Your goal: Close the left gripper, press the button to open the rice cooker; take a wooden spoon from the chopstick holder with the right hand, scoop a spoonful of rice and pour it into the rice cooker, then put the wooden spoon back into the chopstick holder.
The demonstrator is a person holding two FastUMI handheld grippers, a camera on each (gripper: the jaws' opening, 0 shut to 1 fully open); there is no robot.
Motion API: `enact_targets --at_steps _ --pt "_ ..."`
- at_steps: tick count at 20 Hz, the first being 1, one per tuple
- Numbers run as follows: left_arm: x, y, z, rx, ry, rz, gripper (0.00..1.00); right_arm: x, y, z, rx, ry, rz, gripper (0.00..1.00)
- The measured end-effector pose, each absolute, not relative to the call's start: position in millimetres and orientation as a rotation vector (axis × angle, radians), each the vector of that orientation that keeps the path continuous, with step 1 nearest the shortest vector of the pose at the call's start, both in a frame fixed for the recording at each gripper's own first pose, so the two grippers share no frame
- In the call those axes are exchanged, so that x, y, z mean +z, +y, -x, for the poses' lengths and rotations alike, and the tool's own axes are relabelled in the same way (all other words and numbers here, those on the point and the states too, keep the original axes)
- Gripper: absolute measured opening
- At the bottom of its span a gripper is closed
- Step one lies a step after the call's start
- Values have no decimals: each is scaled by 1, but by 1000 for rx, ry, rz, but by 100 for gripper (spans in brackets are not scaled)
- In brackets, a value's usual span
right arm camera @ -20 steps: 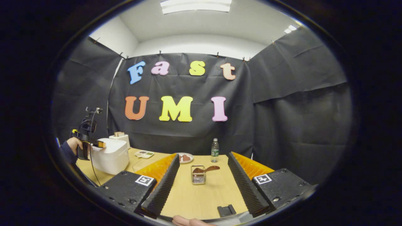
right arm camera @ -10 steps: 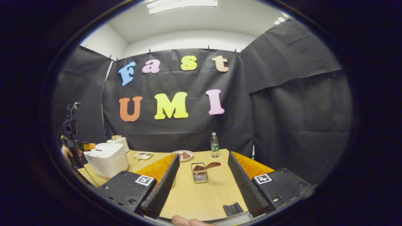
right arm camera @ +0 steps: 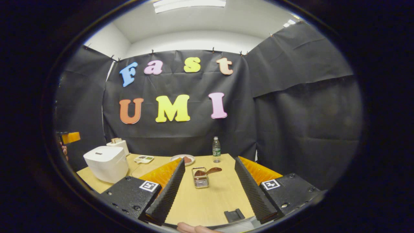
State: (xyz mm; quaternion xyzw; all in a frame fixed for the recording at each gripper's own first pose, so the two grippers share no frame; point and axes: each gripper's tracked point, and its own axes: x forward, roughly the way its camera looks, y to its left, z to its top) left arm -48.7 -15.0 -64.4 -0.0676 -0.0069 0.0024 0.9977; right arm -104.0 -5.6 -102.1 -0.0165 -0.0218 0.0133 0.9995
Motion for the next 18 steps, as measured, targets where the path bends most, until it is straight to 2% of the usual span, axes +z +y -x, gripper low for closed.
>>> enact_targets --at_steps 1,2,5,6,7,8,9,10,14,15,16,17,18 --pt "-63 -17 54 3 -20 135 94 -99 -1 106 35 -52 36 94" --pt "-62 -18 59 5 -34 121 94 -98 4 108 44 -57 39 100" --pt "-59 -36 72 -34 -54 95 94 -90 7 111 38 -80 25 100" --pt "-54 -43 75 -54 -67 89 94 -89 8 114 36 -84 30 94" --pt "-50 -47 76 -71 -76 82 94 -87 9 114 35 -88 38 100" --pt "-47 -50 78 -81 -79 75 94 -86 9 115 30 -91 40 94" --pt "-46 -51 79 -87 -79 70 94 -84 9 116 26 -92 42 94" --pt "-44 -53 80 -88 -81 68 94 -82 9 116 24 -90 43 100" --pt "-40 -53 75 -87 -76 67 94 -72 8 105 16 -82 42 100" --pt "-40 -52 73 -83 -77 63 94 -72 5 103 9 -68 38 94" --pt "-40 -51 73 -79 -78 61 94 -70 5 104 10 -68 25 100" --pt "-38 -49 70 -76 -87 65 94 -66 7 105 17 -69 16 94" --pt "-35 -50 67 -78 -95 67 94 -66 8 105 25 -70 13 100"
